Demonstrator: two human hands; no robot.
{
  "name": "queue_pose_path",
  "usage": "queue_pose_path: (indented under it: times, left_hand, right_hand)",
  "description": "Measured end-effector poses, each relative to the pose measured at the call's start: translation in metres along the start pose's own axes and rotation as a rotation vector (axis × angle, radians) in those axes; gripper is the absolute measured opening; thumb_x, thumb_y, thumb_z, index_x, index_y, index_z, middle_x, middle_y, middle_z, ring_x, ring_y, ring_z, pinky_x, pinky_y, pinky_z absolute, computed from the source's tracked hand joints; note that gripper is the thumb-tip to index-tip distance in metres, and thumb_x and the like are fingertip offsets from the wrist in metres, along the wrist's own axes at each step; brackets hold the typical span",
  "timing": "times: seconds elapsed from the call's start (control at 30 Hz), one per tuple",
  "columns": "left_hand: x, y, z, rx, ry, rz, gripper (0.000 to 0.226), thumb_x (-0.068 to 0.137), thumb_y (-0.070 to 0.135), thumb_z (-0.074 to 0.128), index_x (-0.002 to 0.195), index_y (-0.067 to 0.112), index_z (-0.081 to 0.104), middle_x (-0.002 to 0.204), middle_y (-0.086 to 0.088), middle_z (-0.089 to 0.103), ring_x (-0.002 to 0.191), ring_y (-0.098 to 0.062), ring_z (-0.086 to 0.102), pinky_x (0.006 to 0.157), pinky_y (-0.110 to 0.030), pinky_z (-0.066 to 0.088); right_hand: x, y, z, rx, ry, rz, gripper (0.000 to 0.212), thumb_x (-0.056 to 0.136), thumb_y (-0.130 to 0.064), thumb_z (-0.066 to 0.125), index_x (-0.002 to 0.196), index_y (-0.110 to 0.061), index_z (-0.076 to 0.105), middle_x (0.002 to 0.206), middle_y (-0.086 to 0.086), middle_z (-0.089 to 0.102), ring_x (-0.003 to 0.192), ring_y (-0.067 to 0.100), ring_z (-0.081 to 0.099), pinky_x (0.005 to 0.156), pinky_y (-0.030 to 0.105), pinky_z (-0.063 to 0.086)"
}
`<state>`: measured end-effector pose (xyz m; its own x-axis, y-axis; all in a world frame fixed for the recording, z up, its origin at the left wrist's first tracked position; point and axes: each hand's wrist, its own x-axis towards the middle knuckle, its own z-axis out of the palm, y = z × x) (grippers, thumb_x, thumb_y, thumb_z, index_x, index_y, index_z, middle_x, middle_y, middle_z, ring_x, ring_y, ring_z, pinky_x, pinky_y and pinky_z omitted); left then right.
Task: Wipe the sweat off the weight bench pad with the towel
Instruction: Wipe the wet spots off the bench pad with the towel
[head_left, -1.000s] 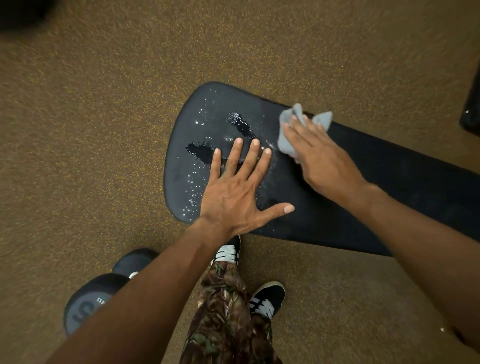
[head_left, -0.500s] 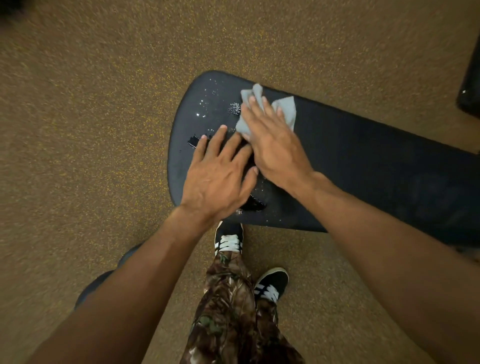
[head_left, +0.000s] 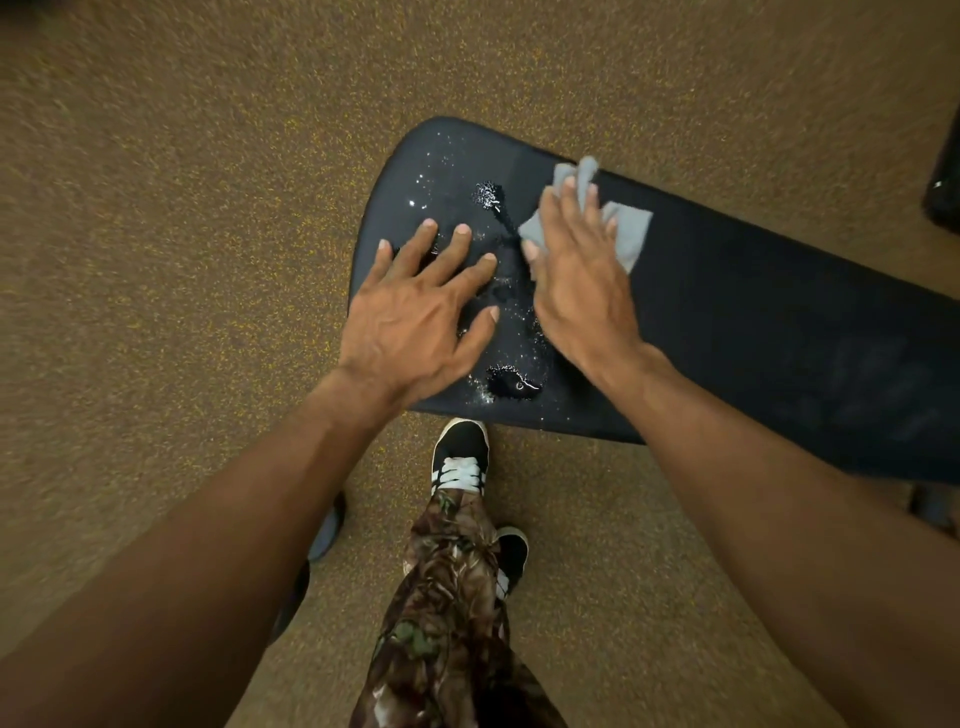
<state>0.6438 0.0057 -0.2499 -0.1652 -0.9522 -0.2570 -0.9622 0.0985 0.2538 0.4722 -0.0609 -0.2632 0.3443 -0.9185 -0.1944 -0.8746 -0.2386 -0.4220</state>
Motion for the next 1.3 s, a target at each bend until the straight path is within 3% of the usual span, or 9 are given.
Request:
queue_pose_path:
  times: [0.2,0.33,0.5,0.63,0.8,0.93,1.07,1.23,1.3]
  left_hand:
    - [-0.001,-0.003,0.002,0.022,-0.012,0.021,0.062,0.096,0.055,0.029,0.152,0.029,0.037,0.161,-0.003,0.03,0.149,-0.032,0.022,0.117,-0.059,0.023]
    - [0.0,-0.003,0.005,0.024,-0.015,0.017,0.062,0.095,0.055,0.029,0.152,0.03,0.036,0.162,-0.002,0.029,0.15,-0.032,0.02,0.117,-0.059,0.021]
    - [0.0,-0.001,0.011,0.006,0.021,-0.007,0.062,0.094,0.054,0.032,0.151,0.03,0.038,0.162,-0.002,0.03,0.15,-0.031,0.019,0.118,-0.06,0.019]
    - [0.0,-0.001,0.014,-0.002,0.034,-0.009,0.063,0.092,0.05,0.031,0.151,0.03,0.039,0.161,-0.002,0.03,0.151,-0.03,0.019,0.118,-0.059,0.019]
    - [0.0,-0.003,0.011,-0.012,0.029,0.0,0.062,0.093,0.049,0.031,0.151,0.031,0.037,0.162,-0.002,0.029,0.151,-0.029,0.018,0.119,-0.058,0.018]
    - [-0.002,-0.003,0.01,-0.015,0.031,-0.004,0.062,0.093,0.051,0.032,0.151,0.031,0.038,0.162,-0.001,0.029,0.151,-0.029,0.018,0.119,-0.058,0.018]
    - [-0.002,-0.003,0.009,-0.015,0.014,0.006,0.062,0.092,0.049,0.031,0.152,0.031,0.037,0.162,-0.001,0.028,0.151,-0.029,0.017,0.119,-0.057,0.017]
    - [-0.002,-0.01,0.003,-0.036,0.0,0.051,0.054,0.093,0.036,0.026,0.135,0.018,0.054,0.16,-0.003,0.032,0.15,-0.028,0.022,0.117,-0.057,0.023]
    - [-0.002,-0.012,0.001,-0.018,-0.002,0.074,0.057,0.093,0.035,0.025,0.145,0.023,0.046,0.16,-0.003,0.032,0.15,-0.029,0.023,0.117,-0.057,0.025]
  right_hand:
    - [-0.051,0.049,-0.015,-0.248,-0.194,-0.288,0.058,0.102,-0.01,0.041,0.155,-0.009,0.02,0.164,0.011,0.015,0.151,0.031,0.007,0.122,0.051,0.013]
    - [-0.058,0.072,-0.036,-0.225,-0.184,-0.07,0.06,0.101,-0.004,0.038,0.156,-0.01,0.014,0.165,0.008,0.007,0.152,0.029,0.003,0.123,0.046,0.011]
    - [-0.028,0.021,-0.008,-0.042,-0.008,0.103,0.055,0.106,-0.021,0.034,0.154,-0.001,0.018,0.163,0.018,0.009,0.151,0.036,0.003,0.122,0.048,0.001]
    - [-0.026,-0.01,0.017,-0.051,-0.006,-0.063,0.053,0.105,-0.021,0.035,0.153,-0.003,0.022,0.163,0.016,0.013,0.151,0.034,0.004,0.122,0.052,0.004]
    - [-0.066,0.026,0.007,-0.227,-0.117,-0.296,0.063,0.095,0.001,0.041,0.155,-0.008,0.021,0.164,0.011,0.015,0.152,0.029,0.005,0.122,0.052,0.012]
    - [-0.073,0.051,-0.012,-0.209,-0.102,-0.099,0.064,0.095,0.005,0.036,0.155,-0.008,0.018,0.164,0.01,0.012,0.152,0.03,0.005,0.122,0.048,0.014]
    - [-0.05,0.018,-0.001,-0.06,0.013,0.132,0.054,0.104,-0.013,0.035,0.155,-0.004,0.018,0.164,0.016,0.011,0.151,0.033,0.003,0.123,0.048,0.006]
    - [-0.034,-0.044,0.033,0.018,0.029,0.029,0.052,0.104,-0.012,0.039,0.153,-0.003,0.025,0.162,0.017,0.018,0.151,0.032,0.007,0.122,0.049,0.007]
    - [-0.048,-0.035,0.029,-0.03,-0.001,-0.015,0.057,0.099,-0.002,0.043,0.153,-0.004,0.026,0.162,0.015,0.02,0.151,0.032,0.009,0.122,0.049,0.011]
